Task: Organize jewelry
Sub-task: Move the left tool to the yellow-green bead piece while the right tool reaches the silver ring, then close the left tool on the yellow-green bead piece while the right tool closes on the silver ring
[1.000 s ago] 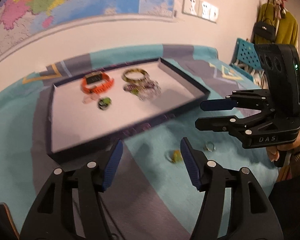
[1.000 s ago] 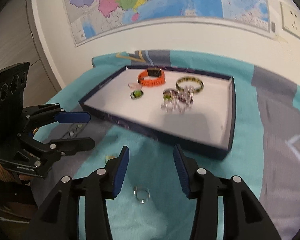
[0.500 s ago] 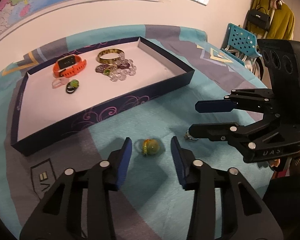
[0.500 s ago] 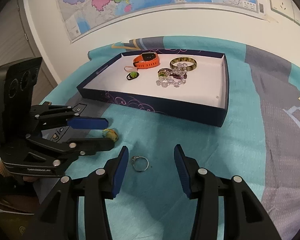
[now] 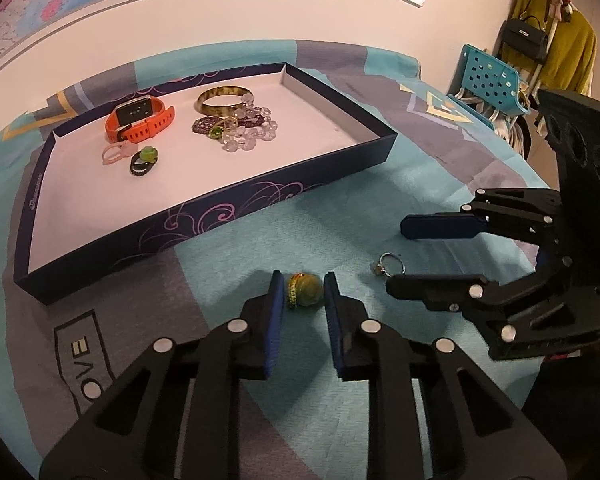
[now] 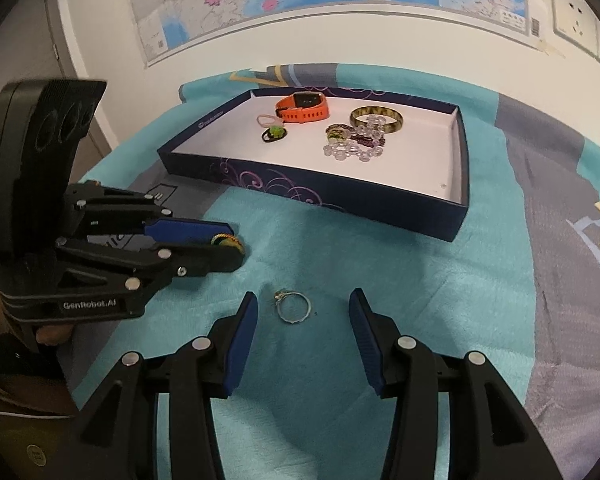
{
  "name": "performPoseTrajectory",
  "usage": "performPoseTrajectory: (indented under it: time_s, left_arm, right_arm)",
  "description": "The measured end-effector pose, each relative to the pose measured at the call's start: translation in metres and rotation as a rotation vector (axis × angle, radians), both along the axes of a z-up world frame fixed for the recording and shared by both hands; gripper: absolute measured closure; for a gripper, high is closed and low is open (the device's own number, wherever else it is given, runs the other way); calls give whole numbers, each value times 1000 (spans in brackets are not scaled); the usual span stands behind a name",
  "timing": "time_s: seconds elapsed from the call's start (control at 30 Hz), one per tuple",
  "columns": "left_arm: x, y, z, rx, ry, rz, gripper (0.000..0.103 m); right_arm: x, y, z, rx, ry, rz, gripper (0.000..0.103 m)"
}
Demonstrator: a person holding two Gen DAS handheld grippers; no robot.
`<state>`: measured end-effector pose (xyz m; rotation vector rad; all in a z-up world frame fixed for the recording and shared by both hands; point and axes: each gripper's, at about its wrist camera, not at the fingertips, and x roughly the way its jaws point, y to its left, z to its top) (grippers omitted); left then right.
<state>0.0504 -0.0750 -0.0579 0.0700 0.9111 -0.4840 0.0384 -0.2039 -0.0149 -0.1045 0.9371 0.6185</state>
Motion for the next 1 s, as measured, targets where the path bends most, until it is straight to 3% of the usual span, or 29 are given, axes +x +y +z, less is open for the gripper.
performPoseTrajectory:
  time_s: [0.33, 1.0]
  left_arm:
    - [-3, 3, 1, -5, -7, 16, 85]
    - [-11, 16, 9, -32, -29, 48, 85]
  right_arm:
    - [-9, 17, -1, -79, -59, 32, 86]
    - [-4, 7, 11, 20, -45, -17, 87]
